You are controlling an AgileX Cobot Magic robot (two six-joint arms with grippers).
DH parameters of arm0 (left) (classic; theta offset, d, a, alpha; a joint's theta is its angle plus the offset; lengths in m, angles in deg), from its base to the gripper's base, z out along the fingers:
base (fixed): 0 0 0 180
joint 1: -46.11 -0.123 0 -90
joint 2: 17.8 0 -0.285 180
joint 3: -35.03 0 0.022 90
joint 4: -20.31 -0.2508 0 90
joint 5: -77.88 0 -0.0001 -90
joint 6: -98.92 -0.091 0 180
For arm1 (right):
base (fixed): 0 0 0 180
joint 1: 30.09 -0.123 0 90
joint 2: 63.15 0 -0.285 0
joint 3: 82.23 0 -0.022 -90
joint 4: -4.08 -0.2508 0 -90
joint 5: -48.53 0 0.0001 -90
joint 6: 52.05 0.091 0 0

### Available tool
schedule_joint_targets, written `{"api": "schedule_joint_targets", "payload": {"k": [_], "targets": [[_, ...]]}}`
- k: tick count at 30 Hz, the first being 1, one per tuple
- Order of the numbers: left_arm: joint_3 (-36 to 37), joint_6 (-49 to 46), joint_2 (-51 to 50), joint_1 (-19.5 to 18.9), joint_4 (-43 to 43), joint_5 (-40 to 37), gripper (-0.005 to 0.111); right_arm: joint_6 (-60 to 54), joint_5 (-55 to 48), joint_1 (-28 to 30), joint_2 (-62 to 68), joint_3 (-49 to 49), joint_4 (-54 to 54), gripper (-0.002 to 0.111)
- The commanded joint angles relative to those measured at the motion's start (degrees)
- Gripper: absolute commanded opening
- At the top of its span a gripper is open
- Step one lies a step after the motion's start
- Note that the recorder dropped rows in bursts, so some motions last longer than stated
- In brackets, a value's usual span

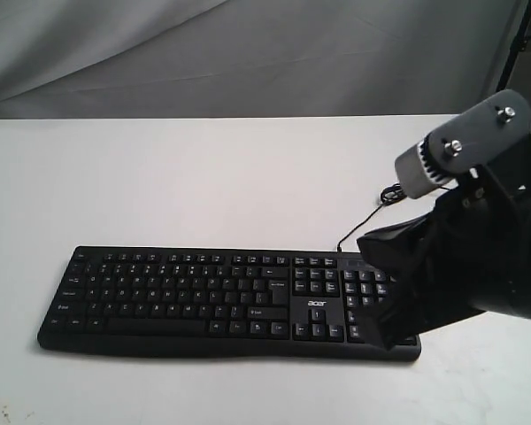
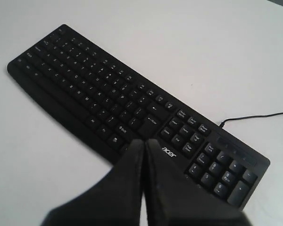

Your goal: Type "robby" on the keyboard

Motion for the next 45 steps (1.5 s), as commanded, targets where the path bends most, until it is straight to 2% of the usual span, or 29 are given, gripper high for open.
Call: {"api": "schedule_joint_targets", "payload": {"k": [1,4,7,9,10,11,12,14,16,25,32,40,45], "targets": [[0.25,0.16,0.20,0.36,-0.27,0.42,0.000,2.54,-2.29,0.20,-4.19,0.77,0.72,0.000],[0.25,0.16,0.20,0.36,-0.27,0.42,0.000,5.06,-6.02,0.89,-10.87,2.02,3.18,0.000],[0.25,0.16,0.20,0.36,-0.27,0.42,0.000,5.15,-9.63,4.26,-18.37,4.58,3.59,0.000],[0.25,0.16,0.20,0.36,-0.27,0.42,0.000,5.15,-9.21,11.26,-26.37,8.55,3.44,0.000],[0.25,0.16,0.20,0.36,-0.27,0.42,0.000,5.15,-6.08,16.85,-30.96,12.09,2.50,0.000],[0.25,0.16,0.20,0.36,-0.27,0.42,0.000,5.15,-4.29,19.04,-32.77,13.68,1.77,0.000],[0.25,0.16,0.20,0.36,-0.27,0.42,0.000,5.15,0.85,24.03,-37.15,18.02,0.03,0.000],[0.25,0.16,0.20,0.36,-0.27,0.42,0.000,5.15,7.27,28.98,-43.23,24.73,-1.23,0.000],[0.25,0.16,0.20,0.36,-0.27,0.42,0.000,5.15,10.77,31.47,-47.76,29.25,-4.51,0.000],[0.25,0.16,0.20,0.36,-0.27,0.42,0.000,4.97,12.96,31.59,-49.25,32.14,-7.14,0.000],[0.25,0.16,0.20,0.36,-0.27,0.42,0.000,3.89,9.00,31.71,-49.25,33.88,-9.82,0.000],[0.25,0.16,0.20,0.36,-0.27,0.42,0.000,-6.30,9.28,39.24,-50.46,36.31,-14.40,0.000],[0.25,0.16,0.20,0.36,-0.27,0.42,0.000,-13.17,9.17,40.33,-54.72,38.19,-14.65,0.000]]}}
